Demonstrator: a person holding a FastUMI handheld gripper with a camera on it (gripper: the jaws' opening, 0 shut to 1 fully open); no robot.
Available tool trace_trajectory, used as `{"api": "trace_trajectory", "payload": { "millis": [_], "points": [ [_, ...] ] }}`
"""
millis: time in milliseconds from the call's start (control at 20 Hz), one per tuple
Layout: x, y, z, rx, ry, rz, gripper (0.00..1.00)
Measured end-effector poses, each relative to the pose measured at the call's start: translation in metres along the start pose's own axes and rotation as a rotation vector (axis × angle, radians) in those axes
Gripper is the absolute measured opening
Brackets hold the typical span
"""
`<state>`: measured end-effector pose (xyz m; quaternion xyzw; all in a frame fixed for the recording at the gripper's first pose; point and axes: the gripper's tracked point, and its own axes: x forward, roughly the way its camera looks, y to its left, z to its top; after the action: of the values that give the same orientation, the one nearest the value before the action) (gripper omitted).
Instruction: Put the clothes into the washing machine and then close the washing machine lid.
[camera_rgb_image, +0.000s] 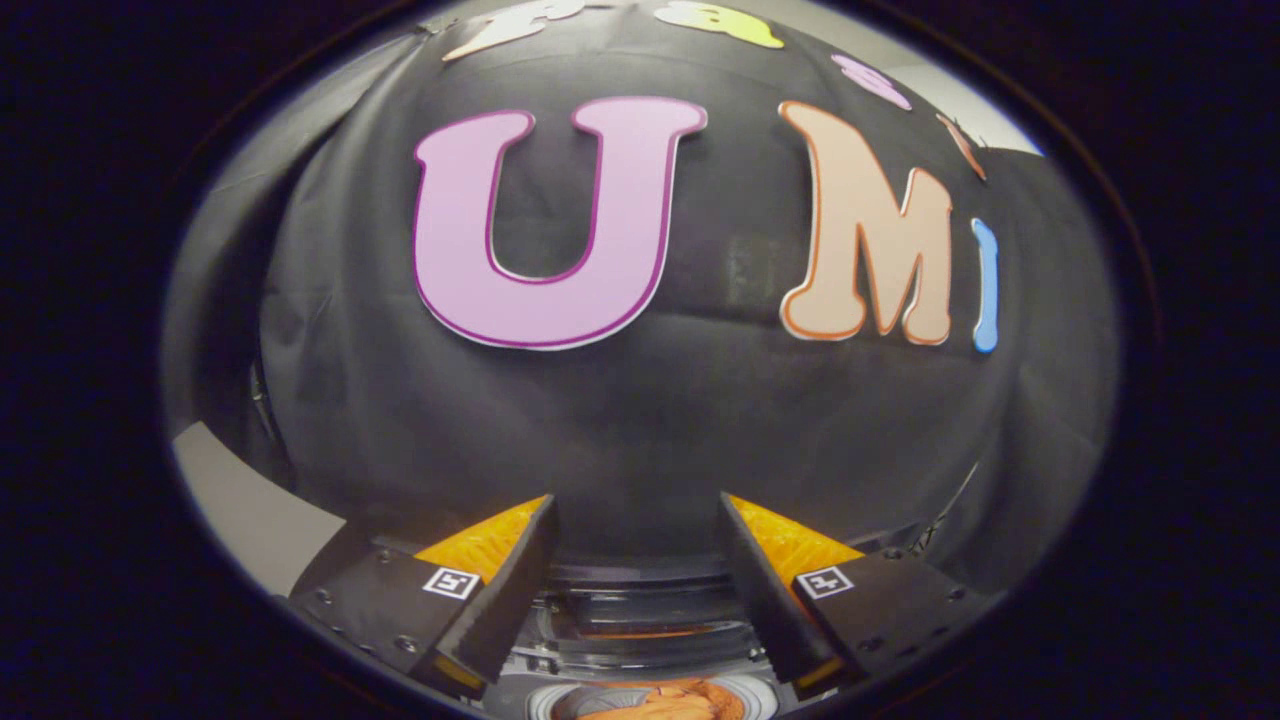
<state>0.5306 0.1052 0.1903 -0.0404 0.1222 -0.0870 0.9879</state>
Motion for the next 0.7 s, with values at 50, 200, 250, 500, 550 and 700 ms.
{"api": "trace_trajectory", "payload": {
  "millis": [50, 200, 250, 500, 550, 700],
  "points": [
    [-0.001, 0.002, -0.007, 0.004, 0.019, 0.018, 0.98],
    [-0.014, 0.001, -0.007, 0.031, -0.018, 0.041, 0.97],
    [-0.020, 0.000, -0.009, 0.020, -0.026, 0.049, 0.97],
    [-0.067, -0.003, -0.024, 0.019, -0.036, 0.069, 0.97],
    [-0.076, -0.004, -0.028, 0.020, -0.032, 0.072, 0.97],
    [-0.104, -0.007, -0.045, 0.033, -0.022, 0.083, 0.97]
  ]
}}
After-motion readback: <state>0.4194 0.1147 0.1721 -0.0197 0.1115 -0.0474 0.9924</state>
